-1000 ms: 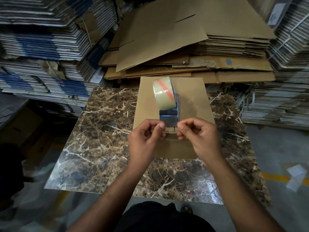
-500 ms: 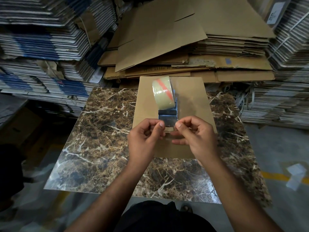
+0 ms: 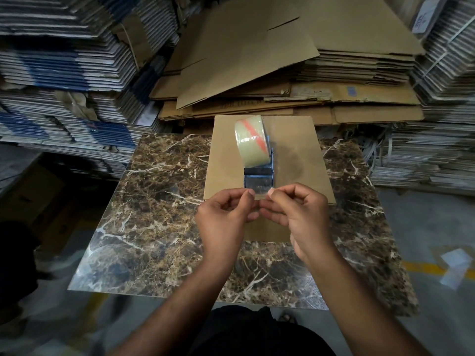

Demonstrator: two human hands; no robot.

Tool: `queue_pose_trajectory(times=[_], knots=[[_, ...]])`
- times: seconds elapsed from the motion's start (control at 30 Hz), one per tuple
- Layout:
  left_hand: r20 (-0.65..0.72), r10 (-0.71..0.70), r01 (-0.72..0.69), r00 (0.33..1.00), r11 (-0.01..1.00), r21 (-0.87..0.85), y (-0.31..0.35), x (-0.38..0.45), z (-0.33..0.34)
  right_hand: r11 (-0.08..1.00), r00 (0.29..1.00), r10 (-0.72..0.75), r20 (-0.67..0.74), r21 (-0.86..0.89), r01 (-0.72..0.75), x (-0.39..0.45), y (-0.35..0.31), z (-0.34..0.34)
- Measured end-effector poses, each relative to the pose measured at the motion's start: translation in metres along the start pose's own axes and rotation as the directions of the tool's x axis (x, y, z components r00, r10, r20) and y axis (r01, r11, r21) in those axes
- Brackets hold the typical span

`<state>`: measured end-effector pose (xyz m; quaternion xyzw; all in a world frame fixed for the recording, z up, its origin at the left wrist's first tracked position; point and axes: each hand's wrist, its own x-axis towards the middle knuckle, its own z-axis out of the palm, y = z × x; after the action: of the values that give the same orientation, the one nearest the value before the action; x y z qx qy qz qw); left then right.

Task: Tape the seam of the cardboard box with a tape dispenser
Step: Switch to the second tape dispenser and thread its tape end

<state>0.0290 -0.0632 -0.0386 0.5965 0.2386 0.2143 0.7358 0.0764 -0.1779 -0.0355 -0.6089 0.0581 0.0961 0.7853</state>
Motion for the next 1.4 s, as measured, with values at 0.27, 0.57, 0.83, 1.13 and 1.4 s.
queue_pose_trajectory(times=[0.27,0.57,0.83,1.13,1.4], knots=[[0.000,-0.064,0.064,0.998,0.997,-0.045,0.006,-0.001,0.002,1.000,1.000,-0.001,-0.001,0.026,0.001,-0.001,-0.004,0.003],[-0.008,-0.168,0.165,0.986,0.978,-0.126,0.008,-0.002,0.003,0.999,0.998,0.032,-0.053,0.002,-0.032,-0.003,-0.003,0.006],[-0.018,-0.213,0.207,0.977,0.964,-0.166,0.010,-0.005,0.006,0.997,0.994,0.065,-0.088,0.051,-0.061,-0.006,-0.004,0.010],[-0.009,-0.224,0.218,0.975,0.957,-0.192,0.011,-0.008,0.004,0.988,0.993,0.104,-0.057,0.124,-0.096,-0.009,-0.006,0.005],[-0.018,-0.227,0.210,0.974,0.925,-0.316,0.016,-0.011,0.002,0.976,0.988,0.150,-0.033,0.167,-0.142,-0.012,-0.006,0.002]])
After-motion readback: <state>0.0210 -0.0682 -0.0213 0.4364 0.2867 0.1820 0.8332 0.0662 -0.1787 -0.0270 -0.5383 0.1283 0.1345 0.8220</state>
